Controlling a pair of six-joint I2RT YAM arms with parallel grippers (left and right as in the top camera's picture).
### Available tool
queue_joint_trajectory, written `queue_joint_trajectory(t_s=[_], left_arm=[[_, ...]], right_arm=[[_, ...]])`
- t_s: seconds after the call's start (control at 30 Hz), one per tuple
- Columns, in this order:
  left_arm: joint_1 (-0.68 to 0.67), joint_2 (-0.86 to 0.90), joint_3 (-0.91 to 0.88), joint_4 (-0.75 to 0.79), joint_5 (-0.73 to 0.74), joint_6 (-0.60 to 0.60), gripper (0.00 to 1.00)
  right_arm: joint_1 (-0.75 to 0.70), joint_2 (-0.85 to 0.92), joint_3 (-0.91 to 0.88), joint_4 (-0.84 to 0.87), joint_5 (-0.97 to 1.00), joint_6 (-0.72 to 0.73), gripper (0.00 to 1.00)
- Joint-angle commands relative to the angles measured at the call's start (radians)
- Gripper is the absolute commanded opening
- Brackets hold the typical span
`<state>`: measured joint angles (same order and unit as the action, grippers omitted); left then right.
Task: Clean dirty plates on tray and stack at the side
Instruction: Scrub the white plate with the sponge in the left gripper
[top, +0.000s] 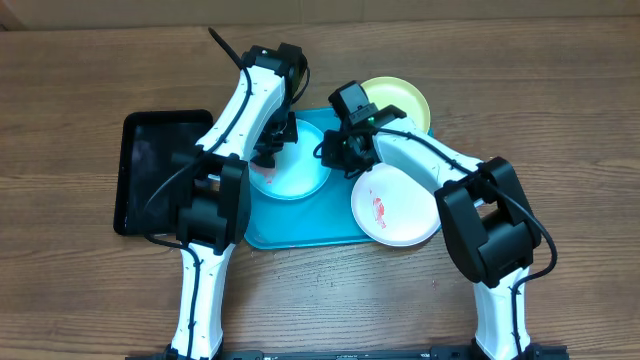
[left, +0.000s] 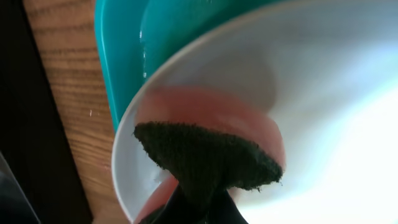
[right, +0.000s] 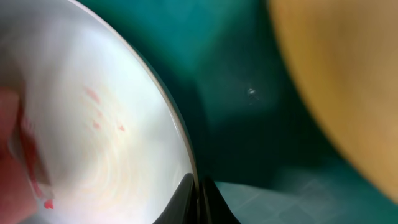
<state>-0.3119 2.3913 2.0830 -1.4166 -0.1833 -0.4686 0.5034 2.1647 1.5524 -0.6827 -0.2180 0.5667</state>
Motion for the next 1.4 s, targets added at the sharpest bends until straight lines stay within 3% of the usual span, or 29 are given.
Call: queue_joint_trajectory(t_s=[0.0,0.27,0.37,0.4,0.47,0.53,0.63,0.67,0.83,1.0,1.1,1.2,1.37], left_arm=[[0.005,-0.006,-0.048,0.010,0.059,0.033,0.04],[-0.016,-0.006,-0.249,0.280,0.167,0.133,0.04],[-0.016,-0.007,-0.259,0.334,0.362,0.268,0.04],[-0.016,-0.007,-0.253,0.351,0.510,0.378,0.04],[-0.014,-0.007,-0.240,0.354,0.673,0.499,0.04],[-0.011,-0.007,-0.225,0.356,0.734,0.542,0.04],[-0.003,-0.007,-0.211,0.381,0.604,0.436,0.04],[0.002,-0.007,-0.211,0.392,0.450,0.316,0.04],[0.019,-0.007,-0.204,0.347,0.037,-0.012,0.04],[0.023,-0.007,-0.160,0.255,-0.174,-0.138,0.04],[0.023,-0.007,-0.120,0.203,-0.216,-0.140,0.04],[0.019,-0.007,-0.090,0.171,-0.093,-0.029,0.04],[0.009,-0.007,-0.102,0.181,0.396,0.334,0.04]], right_arm=[[-0.015,0.005,-0.026,-0.010,0.021,0.010,0.04],[-0.014,0.005,-0.026,-0.008,0.014,0.006,0.04],[-0.014,0.005,-0.026,-0.011,0.014,0.005,0.04],[-0.014,0.005,-0.027,-0.012,0.014,0.005,0.04],[-0.014,0.005,-0.027,-0.011,0.014,0.005,0.04],[-0.014,0.005,-0.027,-0.011,0.014,0.005,0.04],[-0.014,0.005,-0.027,-0.011,0.014,0.005,0.04],[-0.014,0.005,-0.027,-0.011,0.014,0.005,0.04],[-0.014,0.005,-0.027,-0.015,0.014,0.006,0.04],[-0.014,0.005,-0.027,-0.014,0.016,0.006,0.04],[-0.014,0.005,-0.027,-0.014,0.023,0.006,0.04],[-0.014,0.005,-0.027,-0.014,0.026,0.006,0.04],[-0.014,0.005,-0.027,-0.014,0.026,0.006,0.04]])
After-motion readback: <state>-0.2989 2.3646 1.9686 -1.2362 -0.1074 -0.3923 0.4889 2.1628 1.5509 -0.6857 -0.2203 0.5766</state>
